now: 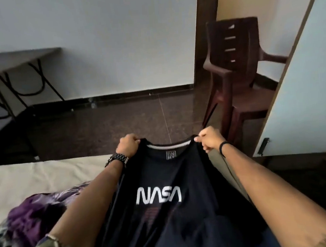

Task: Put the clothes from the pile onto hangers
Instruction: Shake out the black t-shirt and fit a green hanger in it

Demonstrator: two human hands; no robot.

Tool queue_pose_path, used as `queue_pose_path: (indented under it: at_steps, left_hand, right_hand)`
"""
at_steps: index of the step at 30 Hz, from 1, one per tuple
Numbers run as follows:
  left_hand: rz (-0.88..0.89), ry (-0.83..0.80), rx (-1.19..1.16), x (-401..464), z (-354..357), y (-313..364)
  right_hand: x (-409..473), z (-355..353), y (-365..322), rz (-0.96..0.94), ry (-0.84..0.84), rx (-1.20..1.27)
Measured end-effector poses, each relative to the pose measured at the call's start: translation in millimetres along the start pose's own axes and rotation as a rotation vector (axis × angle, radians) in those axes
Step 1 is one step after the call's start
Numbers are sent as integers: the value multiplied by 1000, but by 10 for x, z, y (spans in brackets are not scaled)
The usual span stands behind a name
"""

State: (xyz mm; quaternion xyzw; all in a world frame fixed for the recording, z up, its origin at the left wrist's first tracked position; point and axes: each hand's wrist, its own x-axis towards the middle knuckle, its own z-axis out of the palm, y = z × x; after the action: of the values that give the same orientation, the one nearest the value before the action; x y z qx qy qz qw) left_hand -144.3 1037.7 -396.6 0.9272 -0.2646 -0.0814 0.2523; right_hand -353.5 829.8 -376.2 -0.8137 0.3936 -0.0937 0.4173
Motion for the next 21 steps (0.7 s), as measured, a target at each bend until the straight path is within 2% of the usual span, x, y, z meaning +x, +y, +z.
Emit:
queue_pose_path:
  at_steps: [3, 5, 6, 8, 10, 11, 17, 21]
  left_hand:
    - [-29, 192, -34, 67, 119, -16]
    - [33, 243, 10, 33, 286, -89]
    - [80, 254, 43, -5, 395, -152]
    - [157, 213, 224, -90, 645, -335]
    - [213, 130, 431, -158, 841, -490]
    - [222, 118, 462, -177, 881, -516]
    - [116, -27, 365, -400, 709, -510]
    - [88, -88, 192, -918, 533, -765]
  right_hand:
    - [191, 184, -73, 76, 66, 226]
    - [276, 392, -38, 72, 58, 191]
    - [291, 494, 23, 74, 27, 97]
    - [279, 674, 167, 55, -65, -137]
    - [240, 773, 254, 34, -42, -134]
    - [241, 804, 289, 6, -13, -105]
    - [39, 983, 145, -137, 18, 67]
    - [-320, 1356, -194, -147, -251, 314]
